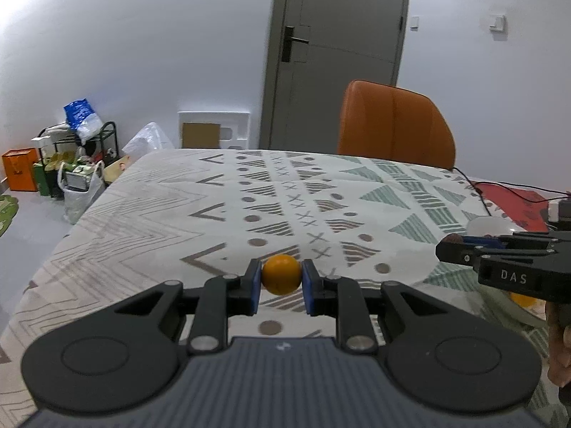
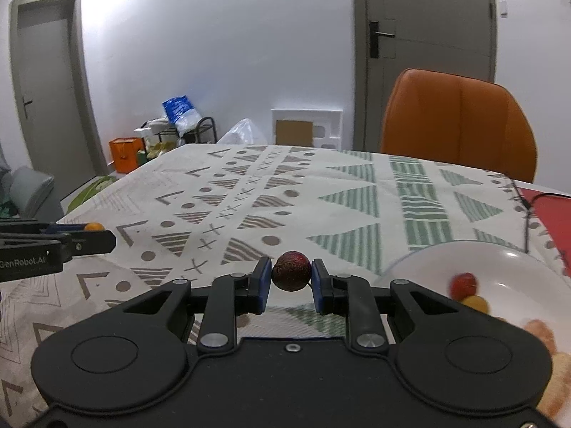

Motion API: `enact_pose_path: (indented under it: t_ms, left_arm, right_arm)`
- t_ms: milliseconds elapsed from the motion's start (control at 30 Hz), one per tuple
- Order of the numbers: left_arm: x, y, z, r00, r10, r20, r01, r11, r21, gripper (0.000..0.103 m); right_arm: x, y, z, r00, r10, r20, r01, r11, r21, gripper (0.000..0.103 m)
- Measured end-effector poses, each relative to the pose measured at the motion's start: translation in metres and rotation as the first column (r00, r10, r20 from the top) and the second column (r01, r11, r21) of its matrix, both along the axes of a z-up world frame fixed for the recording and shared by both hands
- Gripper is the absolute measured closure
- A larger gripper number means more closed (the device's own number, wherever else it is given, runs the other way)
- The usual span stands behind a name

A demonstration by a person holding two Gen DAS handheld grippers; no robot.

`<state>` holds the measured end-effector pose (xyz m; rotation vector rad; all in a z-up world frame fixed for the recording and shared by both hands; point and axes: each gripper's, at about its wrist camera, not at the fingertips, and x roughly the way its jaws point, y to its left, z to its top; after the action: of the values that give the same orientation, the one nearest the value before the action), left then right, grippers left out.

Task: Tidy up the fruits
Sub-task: 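Carry the plum into the bowl with the right gripper while the left drops the small orange there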

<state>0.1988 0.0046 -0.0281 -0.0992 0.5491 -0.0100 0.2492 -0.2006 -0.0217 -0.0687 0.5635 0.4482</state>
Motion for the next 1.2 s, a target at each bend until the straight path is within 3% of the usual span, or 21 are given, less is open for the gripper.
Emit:
enact_pose_path:
  t_ms: [600, 1133, 1200]
  left_arm:
    - [0.015, -0.053, 0.009, 0.993, -0.109, 0.033, 0.109, 0.994, 0.000, 0.081]
    - [0.025, -0.110, 0.009, 0.972, -0.230, 0.035, 0.230, 0.973, 0.004, 0.081]
    - [0.026, -0.116, 0.009, 0.970, -0.242, 0.033, 0.242, 0.970, 0.006, 0.081]
  right_arm:
    - [-0.014, -0.066, 0.004, 0.990, -0.139, 0.022, 0.139, 0.990, 0.007, 0.081]
    - [-0.028, -0.120, 0.000, 0.967, -0.254, 0.018, 0.253, 0.967, 0.018, 0.080]
    - [-0.030, -0.126, 0.000, 0.964, -0.266, 0.018, 0.266, 0.964, 0.023, 0.072]
